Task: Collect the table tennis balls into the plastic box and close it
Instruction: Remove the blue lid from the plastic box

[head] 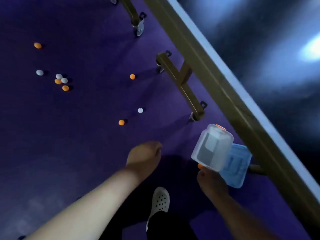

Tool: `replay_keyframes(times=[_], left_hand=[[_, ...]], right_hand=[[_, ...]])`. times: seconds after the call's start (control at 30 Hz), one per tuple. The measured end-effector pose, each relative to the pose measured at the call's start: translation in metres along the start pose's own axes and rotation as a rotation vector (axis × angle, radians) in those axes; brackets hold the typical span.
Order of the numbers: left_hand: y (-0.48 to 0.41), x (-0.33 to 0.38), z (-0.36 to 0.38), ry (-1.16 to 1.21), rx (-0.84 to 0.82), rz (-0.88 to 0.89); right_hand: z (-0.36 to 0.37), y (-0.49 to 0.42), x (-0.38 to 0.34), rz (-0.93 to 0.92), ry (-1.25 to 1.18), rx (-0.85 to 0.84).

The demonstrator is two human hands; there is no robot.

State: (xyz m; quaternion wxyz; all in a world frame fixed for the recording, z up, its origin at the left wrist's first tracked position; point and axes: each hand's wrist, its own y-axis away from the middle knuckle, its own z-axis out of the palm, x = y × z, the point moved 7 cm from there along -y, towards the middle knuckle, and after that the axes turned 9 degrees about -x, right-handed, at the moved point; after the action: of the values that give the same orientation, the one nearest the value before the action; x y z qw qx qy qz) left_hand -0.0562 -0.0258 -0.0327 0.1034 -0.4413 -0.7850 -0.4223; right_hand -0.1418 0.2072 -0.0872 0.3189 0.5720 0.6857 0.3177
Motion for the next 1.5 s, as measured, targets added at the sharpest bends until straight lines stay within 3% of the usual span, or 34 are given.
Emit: replay_keyframes(times=[0.23,0.4,0.53,0.83,0.93,1.1,1.23,1.5], left_hand=[[-0.112,-0.056,0.069,-0.103,-0.012,0.165],[-0.183,-0.06,0.121,-0.149,0.112,0.348],[-0.226,-0.054,0.161,-0.223,0.094,0.409],[-0.241,-0.046,0.193,-0.44,0.113,0.492],[-0.233,-0.04,0.199,-0.463,0.109,0.507],[-0.226,-0.038,0.217,-0.476,0.085,0.548],[-0.219,-0.058,0.217,-0.503,0.066,0.534],[-0.192,-0.134,0.176,-0.456,0.088,0.442]], right_hand=[[0.064,-0.118,0.031,0.112,-0.087,0.12],[0.088,-0.186,0.07,0.148,-0.28,0.428],[0.091,-0.23,0.115,0.212,-0.158,0.592],[0.112,-0.272,0.175,0.362,-0.189,0.586],[0.118,-0.27,0.186,0.405,-0.311,0.574],[0.134,-0.274,0.176,0.277,-0.496,0.466],[0.146,-0.263,0.144,0.182,-0.621,0.516],[0.178,-0.223,0.045,0.017,-0.646,0.475]])
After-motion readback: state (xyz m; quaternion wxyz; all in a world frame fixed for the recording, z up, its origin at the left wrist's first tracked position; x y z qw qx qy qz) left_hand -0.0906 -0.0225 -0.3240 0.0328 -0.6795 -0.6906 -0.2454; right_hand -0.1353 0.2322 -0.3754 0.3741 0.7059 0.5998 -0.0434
